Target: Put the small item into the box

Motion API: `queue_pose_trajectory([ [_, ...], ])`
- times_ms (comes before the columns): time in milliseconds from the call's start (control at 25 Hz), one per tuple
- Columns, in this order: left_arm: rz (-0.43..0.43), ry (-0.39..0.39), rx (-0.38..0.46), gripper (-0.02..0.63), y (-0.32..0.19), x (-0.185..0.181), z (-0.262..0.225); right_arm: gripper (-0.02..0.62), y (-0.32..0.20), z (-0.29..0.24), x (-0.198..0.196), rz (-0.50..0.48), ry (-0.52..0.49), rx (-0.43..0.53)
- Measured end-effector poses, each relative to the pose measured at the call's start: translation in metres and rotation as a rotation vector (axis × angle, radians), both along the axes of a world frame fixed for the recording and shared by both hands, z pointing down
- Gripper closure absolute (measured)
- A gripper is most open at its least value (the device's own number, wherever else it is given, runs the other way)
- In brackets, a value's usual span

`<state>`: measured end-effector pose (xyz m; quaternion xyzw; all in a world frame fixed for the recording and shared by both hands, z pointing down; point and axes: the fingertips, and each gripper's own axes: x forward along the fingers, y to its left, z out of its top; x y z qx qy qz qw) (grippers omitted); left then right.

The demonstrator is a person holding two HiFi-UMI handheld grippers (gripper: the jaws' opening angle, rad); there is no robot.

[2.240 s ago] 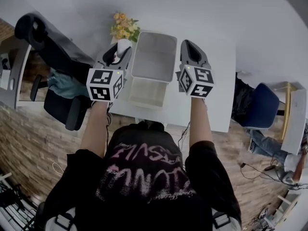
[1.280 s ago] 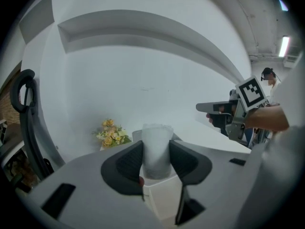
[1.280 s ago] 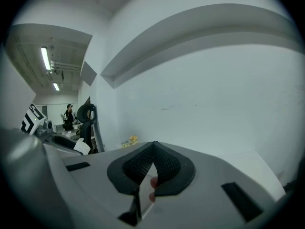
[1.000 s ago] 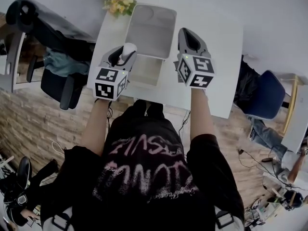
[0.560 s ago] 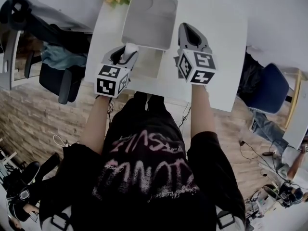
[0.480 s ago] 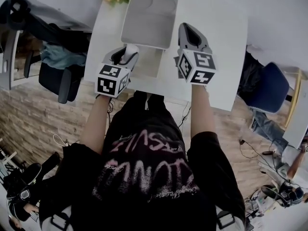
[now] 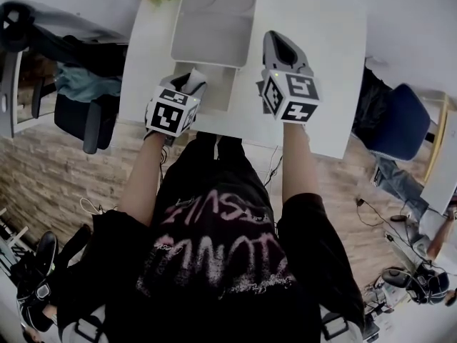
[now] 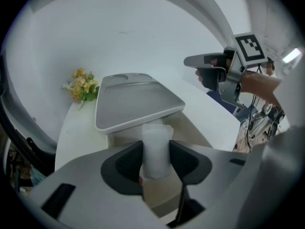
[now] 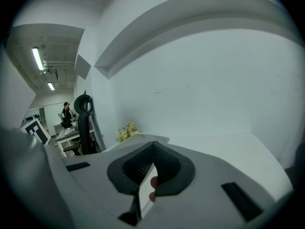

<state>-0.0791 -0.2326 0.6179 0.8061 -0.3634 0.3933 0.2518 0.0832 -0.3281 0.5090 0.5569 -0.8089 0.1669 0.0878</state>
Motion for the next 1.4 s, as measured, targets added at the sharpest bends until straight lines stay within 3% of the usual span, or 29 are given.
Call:
queue_pose_trajectory([
  [200,0.033,-0.07,-0.051,0.431,0.003,0.003,0.008,0.585,-0.001,0.003,0.002,-0.001,-0.003,-0.005],
  [480,0.036,-0.048,-0.059,0.423,0.003,0.004,0.008,0.585,-0.007,0.001,-0.002,-0.015,-0.007,0.001],
  [640,0.046,-0.026,-0.059,0.387,0.004,0.005,0.005,0.584,-0.008,-0.001,-0.005,-0.021,-0.007,0.004],
  [1400,0.001,0.044,0.064,0.419,-0.008,0.003,-0.036,0.584,-0.003,-0.023,-0.01,-0.03,-0.011,0.044],
])
